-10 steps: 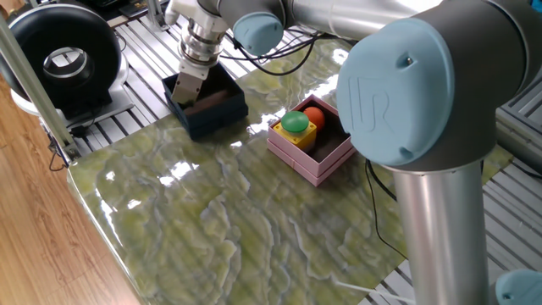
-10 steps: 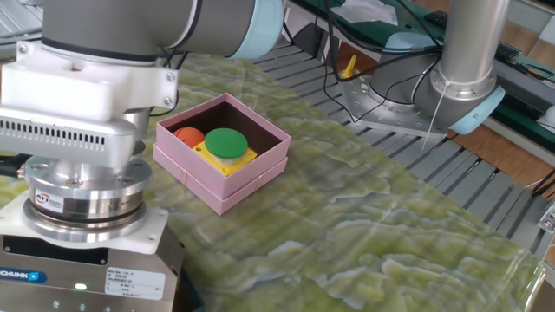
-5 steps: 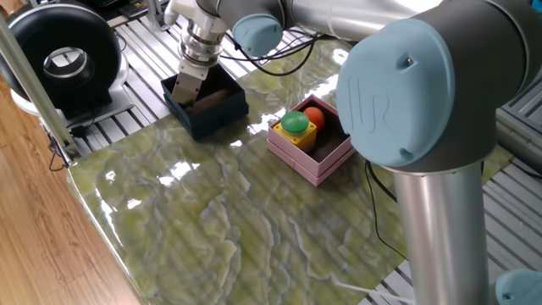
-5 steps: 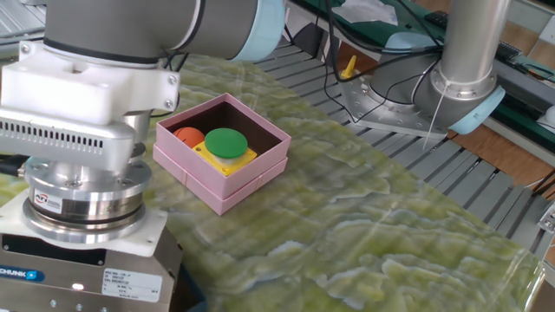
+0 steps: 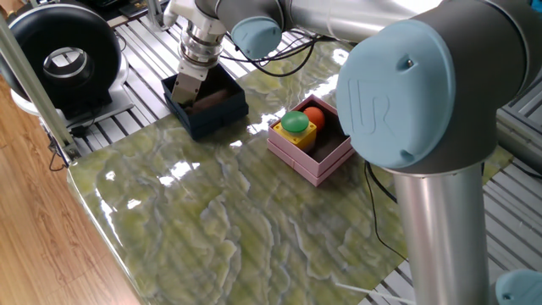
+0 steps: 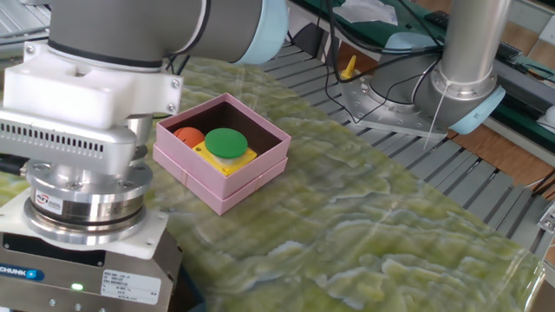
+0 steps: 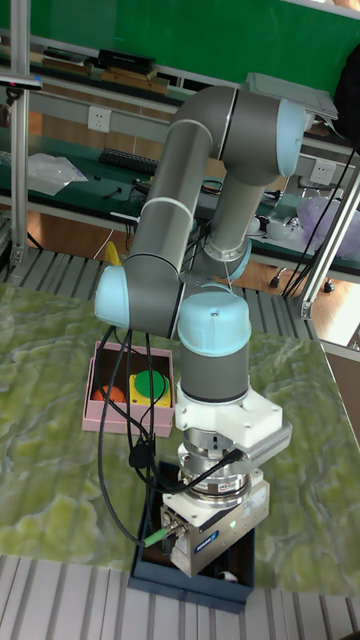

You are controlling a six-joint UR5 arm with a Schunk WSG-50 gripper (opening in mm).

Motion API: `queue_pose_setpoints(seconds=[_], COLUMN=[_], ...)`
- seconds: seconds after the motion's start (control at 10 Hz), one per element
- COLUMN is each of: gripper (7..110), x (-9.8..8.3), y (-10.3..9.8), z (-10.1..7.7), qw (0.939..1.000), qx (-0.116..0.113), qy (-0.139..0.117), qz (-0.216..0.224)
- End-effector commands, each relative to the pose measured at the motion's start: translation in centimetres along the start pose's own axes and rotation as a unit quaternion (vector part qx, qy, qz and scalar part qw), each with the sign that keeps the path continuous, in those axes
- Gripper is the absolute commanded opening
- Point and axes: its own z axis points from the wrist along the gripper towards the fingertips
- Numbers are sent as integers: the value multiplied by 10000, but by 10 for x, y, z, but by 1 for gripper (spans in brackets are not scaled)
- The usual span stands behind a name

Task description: Move an object from one box to another

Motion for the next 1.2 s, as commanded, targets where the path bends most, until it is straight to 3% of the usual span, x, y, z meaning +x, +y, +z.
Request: queue_pose_setpoints(seconds=[0.0, 0.4, 0.6, 0.7, 0.8, 0.9, 1.1], gripper=[7, 7, 7, 7, 7, 22, 22], x=[2, 18, 33, 30, 21, 12, -1], y=[2, 0, -10, -18, -17, -14, -14], z=[-9, -14, -24, -24, -24, -24, -24], qw=[10000, 9994, 9985, 9988, 9995, 9998, 9999], qx=[-25, -86, -26, 96, 76, 29, 22], qy=[37, 302, 529, 466, 319, 184, -33], qz=[73, 138, 161, 103, 0, -74, -108])
